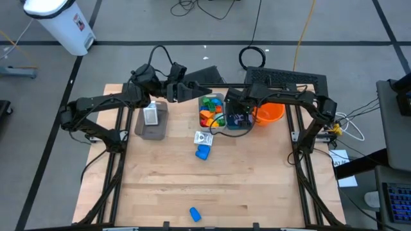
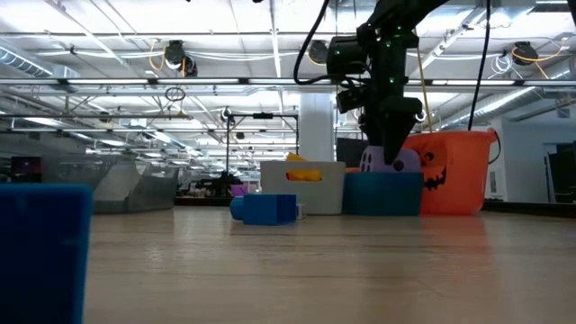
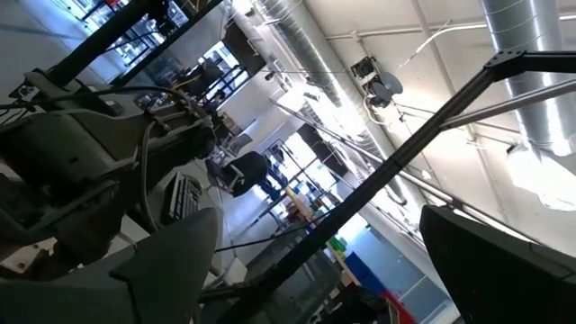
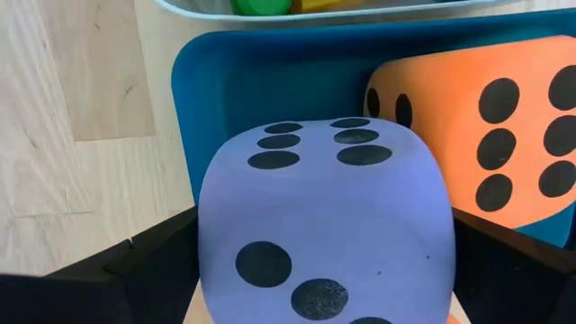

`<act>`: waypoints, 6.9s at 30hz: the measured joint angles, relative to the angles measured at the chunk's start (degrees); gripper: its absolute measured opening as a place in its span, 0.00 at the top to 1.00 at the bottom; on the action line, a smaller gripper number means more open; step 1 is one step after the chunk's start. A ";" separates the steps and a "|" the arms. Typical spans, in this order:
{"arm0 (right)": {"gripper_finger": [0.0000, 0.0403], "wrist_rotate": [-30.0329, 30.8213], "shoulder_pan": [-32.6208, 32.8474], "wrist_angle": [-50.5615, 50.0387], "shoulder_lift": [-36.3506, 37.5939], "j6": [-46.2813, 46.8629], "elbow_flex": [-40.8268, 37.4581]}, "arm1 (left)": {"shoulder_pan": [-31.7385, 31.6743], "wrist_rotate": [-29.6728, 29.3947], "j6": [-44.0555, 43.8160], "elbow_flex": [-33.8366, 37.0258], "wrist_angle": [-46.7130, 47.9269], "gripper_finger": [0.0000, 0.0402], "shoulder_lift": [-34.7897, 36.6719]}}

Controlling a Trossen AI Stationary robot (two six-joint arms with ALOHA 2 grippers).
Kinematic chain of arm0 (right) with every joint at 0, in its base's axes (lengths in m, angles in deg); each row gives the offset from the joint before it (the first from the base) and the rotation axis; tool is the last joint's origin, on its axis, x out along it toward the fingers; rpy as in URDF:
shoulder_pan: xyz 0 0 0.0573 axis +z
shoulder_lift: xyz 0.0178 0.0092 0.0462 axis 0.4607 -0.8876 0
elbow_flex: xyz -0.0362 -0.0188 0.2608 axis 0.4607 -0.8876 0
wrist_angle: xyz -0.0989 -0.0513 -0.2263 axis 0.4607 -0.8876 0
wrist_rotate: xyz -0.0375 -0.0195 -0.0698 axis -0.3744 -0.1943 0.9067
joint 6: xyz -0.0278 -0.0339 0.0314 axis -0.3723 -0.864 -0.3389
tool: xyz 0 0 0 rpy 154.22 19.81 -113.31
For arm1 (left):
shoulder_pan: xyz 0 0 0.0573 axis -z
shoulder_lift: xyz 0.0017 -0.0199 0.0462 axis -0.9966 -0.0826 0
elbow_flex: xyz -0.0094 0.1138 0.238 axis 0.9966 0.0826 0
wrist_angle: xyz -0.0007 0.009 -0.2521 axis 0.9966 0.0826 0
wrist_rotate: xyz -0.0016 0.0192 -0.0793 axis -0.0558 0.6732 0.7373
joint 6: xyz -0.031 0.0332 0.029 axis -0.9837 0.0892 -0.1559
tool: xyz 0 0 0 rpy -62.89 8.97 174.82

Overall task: Pick & Place Toys
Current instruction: Put the purple dice into the blue bin

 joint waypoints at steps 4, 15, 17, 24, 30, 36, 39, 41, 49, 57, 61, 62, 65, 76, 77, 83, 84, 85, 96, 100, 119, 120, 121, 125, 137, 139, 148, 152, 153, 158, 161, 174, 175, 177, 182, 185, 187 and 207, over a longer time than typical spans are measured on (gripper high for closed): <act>0.02 0.02 0.02 0.07 0.00 -0.04 0.00 | 0.00 0.00 0.19 0.00 0.02 0.02 0.00; 0.02 -0.17 0.02 0.49 0.00 0.11 0.00 | 0.00 0.00 0.66 0.00 0.17 0.02 0.00; 0.02 -0.19 0.02 0.54 0.00 0.16 0.00 | 0.00 0.00 0.66 0.00 0.38 0.02 0.00; 0.01 -6.03 -0.55 0.65 0.00 2.07 0.00 | 0.00 0.00 1.09 0.00 0.56 0.02 0.00; 0.01 -5.81 -0.55 0.58 0.00 0.18 0.00 | 0.00 0.00 1.83 0.00 0.96 0.02 0.00; 0.01 -5.77 -0.59 0.57 0.00 -0.53 0.00 | 0.08 1.07 7.16 0.02 6.28 0.02 0.04; 0.01 -5.77 -0.57 0.59 0.00 -0.01 0.00 | 0.22 -0.02 12.89 0.02 16.39 0.02 0.04; 0.01 -5.79 -0.57 0.56 0.00 -0.79 0.00 | 0.22 -2.57 16.68 0.02 23.52 0.02 0.02; 0.01 -5.79 -0.72 2.36 0.00 -1.62 0.00 | 0.22 -16.22 27.88 0.03 48.30 0.02 1.27; 0.03 -6.03 -0.72 4.04 0.02 -1.60 0.00 | 0.02 -23.00 32.59 0.09 61.45 0.09 0.26; 0.03 -6.04 -0.72 5.05 0.02 -1.57 0.00 | 0.00 -24.46 32.76 1.84 60.13 0.27 0.24; 0.03 -6.05 -0.72 5.21 0.02 -1.57 0.00 | 0.00 -24.68 32.76 2.43 60.49 0.32 0.24; 0.03 -6.08 -0.72 5.73 0.02 -1.57 0.00 | 0.72 -25.04 32.73 4.80 60.36 0.45 0.18; 0.02 -7.41 -0.72 6.81 0.02 -1.62 0.00 | 5.55 -27.43 35.74 9.11 44.44 0.67 -8.54; 0.02 -7.96 -0.72 6.84 0.02 -1.66 0.00 | 5.69 -27.45 35.74 9.11 42.77 0.67 -9.87; 0.02 -9.38 -0.70 7.58 0.02 -1.73 0.00 | 6.38 -25.99 36.74 9.05 33.93 0.67 -15.74; 0.02 -9.42 -0.70 7.67 0.02 -1.73 0.00 | 6.58 -26.03 37.22 9.05 32.66 0.67 -16.30; 0.02 -9.77 -0.70 7.69 0.02 -1.75 0.00 | 6.68 -26.02 37.87 9.05 31.70 0.67 -16.78; 0.02 -15.26 -0.70 10.27 0.04 -1.29 -3.44 | 8.24 -32.92 47.53 8.03 21.08 0.67 -19.55; 0.02 -15.32 -0.70 11.51 0.04 -1.22 -3.76 | 8.37 -32.27 50.19 5.46 20.93 0.67 -21.95; 0.02 -16.74 -0.96 10.98 0.04 -3.15 -3.82 | 8.31 -30.04 53.95 -8.74 22.98 0.67 -34.38; 0.02 -17.36 -0.96 11.58 0.04 -3.29 -3.82 | 8.23 -30.42 54.23 -8.74 23.25 0.67 -34.38; 0.02 -18.11 -0.98 12.05 0.04 -3.62 -3.85 | 8.10 -30.52 54.65 -8.74 23.43 0.67 -34.36; 0.02 -19.47 -0.51 14.00 -0.02 -4.28 -3.95 | 7.55 -30.23 56.54 -8.81 25.33 0.67 -34.23; 0.02 -20.76 -0.31 16.27 -0.11 -5.28 -3.98 | 6.43 -30.05 58.85 -8.98 28.72 0.67 -34.14; 0.02 -20.76 -0.26 16.46 -0.11 -5.34 -3.98 | 6.46 -30.10 59.55 -8.98 29.28 0.67 -34.49; 0.02 -20.73 -0.41 17.45 0.50 -4.75 -4.04 | 6.51 -28.50 59.27 -8.96 30.32 0.67 -36.11; 0.02 -20.81 -0.58 17.96 0.52 -4.55 -4.04 | 6.13 -27.36 59.26 -8.96 30.59 0.67 -36.13; 0.02 -20.86 -0.57 18.36 0.52 -4.54 -4.04 | 5.95 -26.27 59.27 -8.96 30.85 0.67 -36.13; 0.02 -21.00 -0.52 19.22 0.64 -4.38 -4.04 | 5.82 -25.51 59.76 -8.96 32.40 0.67 -36.09; 0.02 -20.92 -0.52 19.25 0.99 -4.42 -4.04 | 5.62 -25.44 59.76 -8.98 32.50 0.67 -36.08; 0.02 -20.98 -0.55 18.16 1.29 -4.33 -4.02 | 5.57 -24.37 59.65 -8.96 34.61 0.67 -36.04; 0.02 -21.02 -0.55 18.06 1.29 -4.19 -4.02 | 5.57 -24.38 59.64 -8.96 34.74 0.67 -36.06; 0.02 -21.11 -0.55 18.01 1.29 -4.13 -4.02 | 5.57 -24.37 59.60 -8.96 34.76 0.67 -36.04; 0.02 -21.18 -0.55 18.15 1.29 -4.15 -4.02 | 5.57 -24.41 59.36 -8.94 34.78 0.67 -36.04; 0.02 -21.24 -0.56 18.17 1.29 -4.18 -4.02 | 5.68 -24.81 59.83 -8.82 33.90 0.67 -36.04; 0.02 -21.45 -1.10 18.17 1.33 -4.32 -4.02 | 5.69 -25.84 59.68 -8.72 32.55 0.67 -36.05; 0.02 -27.00 -5.30 21.81 3.99 -0.73 -4.42 | 5.35 -31.04 60.41 -8.90 24.63 0.67 -36.93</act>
